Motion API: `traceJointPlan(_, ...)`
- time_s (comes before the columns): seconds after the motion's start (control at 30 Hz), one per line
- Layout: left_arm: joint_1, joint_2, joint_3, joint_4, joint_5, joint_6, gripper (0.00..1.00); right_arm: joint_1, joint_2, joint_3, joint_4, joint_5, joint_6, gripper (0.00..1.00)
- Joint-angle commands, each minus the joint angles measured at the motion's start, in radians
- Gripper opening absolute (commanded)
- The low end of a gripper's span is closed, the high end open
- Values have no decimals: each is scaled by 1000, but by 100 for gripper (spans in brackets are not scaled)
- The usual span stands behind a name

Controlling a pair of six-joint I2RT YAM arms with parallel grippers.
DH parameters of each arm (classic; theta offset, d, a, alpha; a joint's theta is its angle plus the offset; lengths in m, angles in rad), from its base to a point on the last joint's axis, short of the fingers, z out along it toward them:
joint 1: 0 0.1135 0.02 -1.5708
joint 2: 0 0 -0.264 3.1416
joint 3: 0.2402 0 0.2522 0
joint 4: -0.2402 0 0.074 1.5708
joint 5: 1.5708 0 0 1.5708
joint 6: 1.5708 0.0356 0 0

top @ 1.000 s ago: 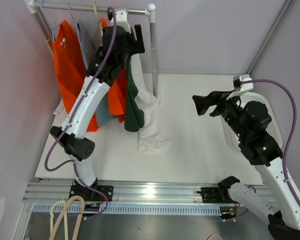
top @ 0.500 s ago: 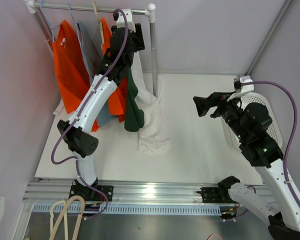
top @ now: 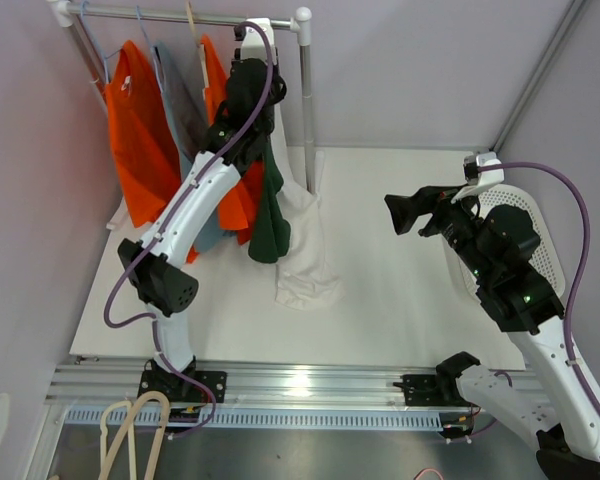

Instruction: Remove the t-shirt from the hanger

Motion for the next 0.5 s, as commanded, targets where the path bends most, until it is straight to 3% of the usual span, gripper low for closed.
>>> traceJointPlan(0.0, -9, -21, -2, 41, -19, 40, 34, 0, 0, 4, 8, -11, -9, 100)
traceJointPlan(0.1, -11, -12, 5, 29, -30, 37, 3, 0, -5, 7, 5, -13, -9, 100)
traceJointPlan(0.13, -9, -13, 4, 29, -31, 36, 1, 0, -8, 7, 4, -14, -7, 99)
traceJointPlan(0.47, -9, -30, 100, 67, -17, 103, 1, 0, -3, 11, 1, -22, -1, 99)
